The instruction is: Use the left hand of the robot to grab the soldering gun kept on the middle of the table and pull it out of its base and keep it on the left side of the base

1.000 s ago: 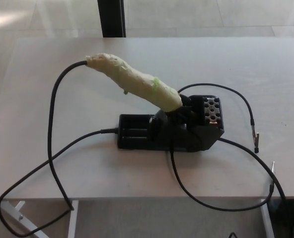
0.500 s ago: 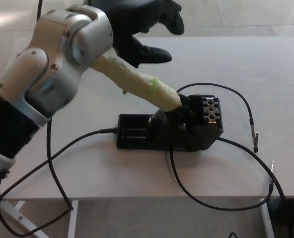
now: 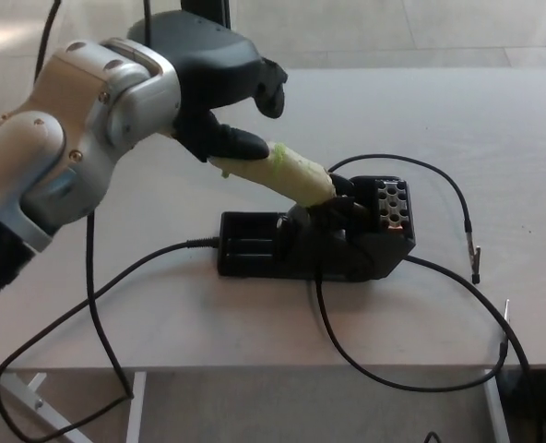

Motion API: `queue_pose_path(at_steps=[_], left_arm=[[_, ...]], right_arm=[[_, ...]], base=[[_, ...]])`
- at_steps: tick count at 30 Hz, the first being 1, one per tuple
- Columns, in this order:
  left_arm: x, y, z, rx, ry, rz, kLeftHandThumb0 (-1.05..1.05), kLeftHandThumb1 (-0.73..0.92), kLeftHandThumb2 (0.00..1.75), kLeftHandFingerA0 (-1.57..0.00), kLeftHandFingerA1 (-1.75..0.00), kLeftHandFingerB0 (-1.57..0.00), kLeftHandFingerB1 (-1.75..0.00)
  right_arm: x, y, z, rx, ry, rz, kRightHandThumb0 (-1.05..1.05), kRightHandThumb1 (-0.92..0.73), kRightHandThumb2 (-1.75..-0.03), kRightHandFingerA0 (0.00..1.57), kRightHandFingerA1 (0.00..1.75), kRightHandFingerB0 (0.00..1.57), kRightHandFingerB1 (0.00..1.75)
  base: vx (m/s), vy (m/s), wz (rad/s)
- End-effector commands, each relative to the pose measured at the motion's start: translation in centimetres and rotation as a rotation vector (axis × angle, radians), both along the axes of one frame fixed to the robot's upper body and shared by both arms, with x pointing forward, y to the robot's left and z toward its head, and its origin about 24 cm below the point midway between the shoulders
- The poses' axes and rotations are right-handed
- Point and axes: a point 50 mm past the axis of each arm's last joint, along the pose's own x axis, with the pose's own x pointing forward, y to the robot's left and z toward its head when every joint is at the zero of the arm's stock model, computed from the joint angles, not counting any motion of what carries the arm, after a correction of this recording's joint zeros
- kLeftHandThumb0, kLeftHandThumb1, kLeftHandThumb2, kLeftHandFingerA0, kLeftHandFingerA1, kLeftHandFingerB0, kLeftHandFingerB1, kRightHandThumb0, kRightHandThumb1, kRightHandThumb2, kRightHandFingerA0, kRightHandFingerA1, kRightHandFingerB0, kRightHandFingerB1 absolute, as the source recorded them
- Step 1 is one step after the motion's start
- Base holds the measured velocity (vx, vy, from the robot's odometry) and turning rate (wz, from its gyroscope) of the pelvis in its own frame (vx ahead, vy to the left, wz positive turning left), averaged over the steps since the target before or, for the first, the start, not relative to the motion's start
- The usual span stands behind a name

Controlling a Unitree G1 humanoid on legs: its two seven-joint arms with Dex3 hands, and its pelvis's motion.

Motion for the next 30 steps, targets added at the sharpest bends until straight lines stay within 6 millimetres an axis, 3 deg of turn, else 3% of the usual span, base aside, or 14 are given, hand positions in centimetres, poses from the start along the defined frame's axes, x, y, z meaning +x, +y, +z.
queue_pose_path(at_steps=[1,12,14,15,16,17,19,20,22,23,24,27,29,30], left_arm=[[-0.7,0.9,-0.3,0.171,0.094,0.039,-0.81,0.92,0.74,-0.25,-0.49,-0.32,-0.38],[-2.4,0.2,0.2,0.255,0.234,0.039,-0.96,0.91,0.79,-0.08,-0.5,-0.16,-0.37],[-2.5,-0.1,0.2,0.248,0.248,0.024,-0.86,0.78,1.19,-0.35,-0.65,-0.09,-0.4],[-2.5,-0.2,0.2,0.248,0.255,0.023,-0.86,0.78,1.19,-0.35,-0.65,-0.09,-0.4],[-2.6,-0.2,0.2,0.241,0.26,0.026,-0.94,0.92,0.81,-0.46,-0.67,-0.12,-0.32],[-2.7,-0.3,0.0,0.218,0.277,0.031,-0.93,0.82,1.21,-0.48,-0.69,-0.05,-0.33],[-2.8,-0.4,-0.1,0.201,0.295,0.035,-0.93,0.82,1.21,-0.48,-0.69,-0.05,-0.33],[-2.8,-0.5,-0.3,0.188,0.304,0.041,-0.91,0.92,0.75,-0.7,-0.64,-0.1,-0.31],[-3.0,-0.5,-0.6,0.087,0.277,0.037,-0.79,0.85,0.66,-1.02,-0.72,-0.15,-0.42],[-3.1,-0.7,-0.7,0.016,0.241,0.028,-0.63,0.78,0.63,-1.03,-0.79,-0.16,-0.43],[-3.4,-0.8,-1.3,-0.132,0.069,-0.08,-0.19,0.66,0.7,-0.88,-1.39,-0.38,-0.51],[-3.6,-0.5,-1.7,-0.187,-0.033,-0.165,-0.04,0.58,0.77,-0.89,-1.75,-0.65,-0.63],[-3.7,-0.3,-2.1,-0.133,-0.114,-0.224,-0.12,0.55,0.73,-0.91,-1.75,-0.85,-1.1],[-3.8,-0.2,-2.3,-0.114,-0.141,-0.253,-0.16,0.41,0.9,-1.25,-1.35,-0.95,-1.03]], right_arm=[[0.3,-0.7,1.2,-0.03,-0.026,-0.018,-0.5,-0.64,-0.6,0.3,0.58,0.29,0.33],[0.4,-0.8,1.5,-0.043,-0.032,-0.001,-0.51,-0.65,-0.59,0.29,0.55,0.29,0.33],[0.4,-0.9,1.6,-0.038,-0.038,-0.006,-0.51,-0.65,-0.59,0.28,0.55,0.3,0.33],[0.4,-0.9,1.6,-0.037,-0.038,-0.007,-0.51,-0.65,-0.59,0.28,0.55,0.3,0.33],[0.4,-0.9,1.6,-0.039,-0.039,-0.008,-0.51,-0.64,-0.59,0.3,0.56,0.31,0.33],[0.4,-0.8,1.6,-0.041,-0.041,-0.008,-0.5,-0.65,-0.59,0.3,0.56,0.31,0.34],[0.4,-0.8,1.6,-0.04,-0.044,-0.007,-0.5,-0.65,-0.59,0.3,0.56,0.31,0.34],[0.4,-0.8,1.6,-0.043,-0.045,-0.004,-0.49,-0.65,-0.6,0.29,0.56,0.31,0.32],[0.4,-0.9,1.6,-0.039,-0.047,-0.015,-0.49,-0.64,-0.59,0.31,0.55,0.32,0.33],[0.4,-0.9,1.6,-0.042,-0.044,-0.013,-0.49,-0.66,-0.63,0.3,0.56,0.32,0.33],[0.4,-0.9,1.6,-0.046,-0.043,-0.009,-0.49,-0.65,-0.6,0.33,0.58,0.33,0.32],[0.6,-0.8,1.5,-0.038,-0.052,-0.012,-0.47,-0.65,-0.6,0.34,0.58,0.33,0.32],[0.5,-0.8,1.5,-0.043,-0.047,-0.013,-0.47,-0.65,-0.59,0.36,0.58,0.34,0.32],[0.5,-0.8,1.5,-0.046,-0.043,-0.009,-0.47,-0.65,-0.59,0.36,0.58,0.34,0.32]], base=[[0.0,0.0,0.0],[0.0,0.0,0.0],[0.0,0.0,0.0],[0.0,0.0,0.0],[0.0,0.0,0.0],[0.0,0.0,0.0],[0.0,0.0,0.0],[0.0,0.0,0.0],[0.0,0.0,0.0],[0.0,0.0,0.0],[0.0,0.0,0.0],[0.0,0.0,0.0],[0.0,0.0,0.0],[0.0,0.0,0.0]])
